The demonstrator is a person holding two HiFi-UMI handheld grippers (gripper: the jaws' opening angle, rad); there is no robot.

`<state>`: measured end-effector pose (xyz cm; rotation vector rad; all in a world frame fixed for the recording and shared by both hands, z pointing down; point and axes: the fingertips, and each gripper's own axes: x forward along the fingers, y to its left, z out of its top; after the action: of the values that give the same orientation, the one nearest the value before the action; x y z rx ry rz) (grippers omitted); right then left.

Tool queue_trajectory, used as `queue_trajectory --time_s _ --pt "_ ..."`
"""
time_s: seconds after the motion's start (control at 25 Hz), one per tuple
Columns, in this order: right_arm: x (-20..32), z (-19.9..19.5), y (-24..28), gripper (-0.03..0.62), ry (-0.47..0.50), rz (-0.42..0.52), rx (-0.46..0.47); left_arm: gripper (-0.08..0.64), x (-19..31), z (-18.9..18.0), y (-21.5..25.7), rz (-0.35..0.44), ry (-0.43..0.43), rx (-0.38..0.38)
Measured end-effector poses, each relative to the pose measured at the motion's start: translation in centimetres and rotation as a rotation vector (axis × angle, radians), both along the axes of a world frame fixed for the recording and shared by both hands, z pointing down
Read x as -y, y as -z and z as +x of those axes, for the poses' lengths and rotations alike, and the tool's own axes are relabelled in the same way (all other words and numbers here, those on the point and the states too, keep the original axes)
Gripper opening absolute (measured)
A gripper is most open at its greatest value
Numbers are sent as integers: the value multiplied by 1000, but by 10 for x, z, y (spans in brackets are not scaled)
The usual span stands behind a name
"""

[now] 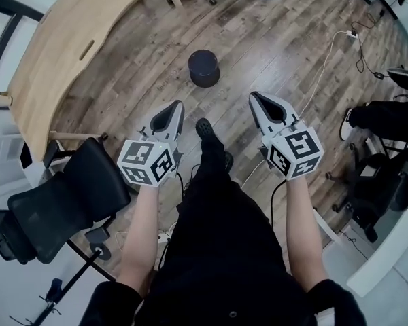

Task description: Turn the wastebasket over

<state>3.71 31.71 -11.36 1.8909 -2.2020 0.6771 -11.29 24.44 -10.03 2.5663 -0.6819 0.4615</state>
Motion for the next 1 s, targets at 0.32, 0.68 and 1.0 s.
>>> queue_trajectory --time_s 0.32,0.68,1.0 --pt "61 -2 -51 34 66 -140 21 17 67 -6 -51 -100 75 15" --pt "134 6 -110 34 133 -249 38 17 112 21 -120 -214 61 49" --pt "179 15 -152 34 189 -295 29 17 127 63 -157 -270 5 78"
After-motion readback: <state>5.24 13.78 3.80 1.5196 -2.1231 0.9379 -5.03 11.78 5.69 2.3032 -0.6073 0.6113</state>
